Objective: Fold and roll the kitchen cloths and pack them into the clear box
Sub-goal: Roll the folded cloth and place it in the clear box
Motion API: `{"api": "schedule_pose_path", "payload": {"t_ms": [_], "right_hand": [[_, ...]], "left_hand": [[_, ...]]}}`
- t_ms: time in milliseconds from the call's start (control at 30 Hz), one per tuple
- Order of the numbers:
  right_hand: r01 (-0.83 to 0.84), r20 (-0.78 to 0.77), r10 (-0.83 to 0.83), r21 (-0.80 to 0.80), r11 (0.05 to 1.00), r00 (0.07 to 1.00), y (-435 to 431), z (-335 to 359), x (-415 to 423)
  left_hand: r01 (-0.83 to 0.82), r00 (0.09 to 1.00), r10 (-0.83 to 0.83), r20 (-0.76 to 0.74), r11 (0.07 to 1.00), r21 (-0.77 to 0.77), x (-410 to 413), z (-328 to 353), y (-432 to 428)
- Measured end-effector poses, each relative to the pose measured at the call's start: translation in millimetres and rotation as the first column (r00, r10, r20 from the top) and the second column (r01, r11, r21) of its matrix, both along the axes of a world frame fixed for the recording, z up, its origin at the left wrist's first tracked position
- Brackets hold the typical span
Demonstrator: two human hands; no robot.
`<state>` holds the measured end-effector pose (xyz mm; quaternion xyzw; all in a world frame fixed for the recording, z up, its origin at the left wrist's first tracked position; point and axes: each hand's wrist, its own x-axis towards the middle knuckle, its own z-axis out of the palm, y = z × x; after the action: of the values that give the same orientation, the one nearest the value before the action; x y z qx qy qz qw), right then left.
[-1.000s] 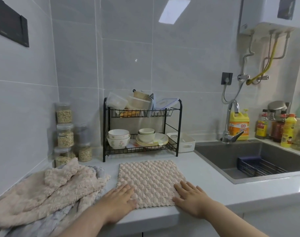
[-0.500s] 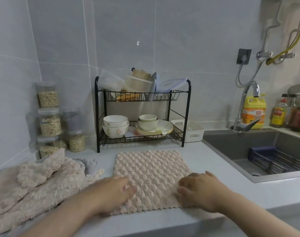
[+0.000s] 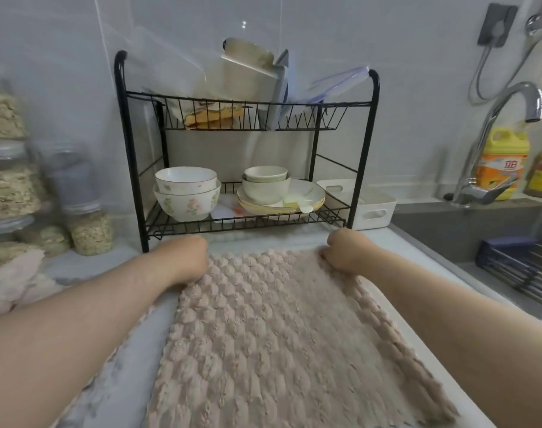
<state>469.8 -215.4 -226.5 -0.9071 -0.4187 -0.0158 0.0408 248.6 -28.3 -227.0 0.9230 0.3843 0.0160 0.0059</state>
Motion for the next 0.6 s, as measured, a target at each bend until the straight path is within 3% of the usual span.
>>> {"api": "schedule_pose_path", "payload": {"t_ms": [67,167,333,433,600], "right_hand": [[0.013,-0.032,-0.012,0.034,0.999,0.999,5,-2,2],[0.063,-0.065,-0.051,0.209,0.976,0.997,-1,-2,4],[0.093,-0.135,-0.032,0.473,0.876,0.99,-31,14,-10],[0.098,-0.178,0.001,0.543,0.834,0.984,-62,27,-27],[0.153,-0.295,0.077,0.68,0.717,0.952,-114,40,-58]], "left_hand": [[-0.016,0.999,0.018,0.045,0.999,-0.028,4,-1,2],[-0.004,0.981,0.022,0.194,0.996,-0.094,4,2,6],[-0.013,0.883,0.082,0.463,0.989,-0.15,-21,19,-16],[0.012,0.826,0.112,0.553,0.977,-0.215,-45,26,-39],[0.025,0.761,0.094,0.643,0.985,-0.173,-89,33,-73]]}}
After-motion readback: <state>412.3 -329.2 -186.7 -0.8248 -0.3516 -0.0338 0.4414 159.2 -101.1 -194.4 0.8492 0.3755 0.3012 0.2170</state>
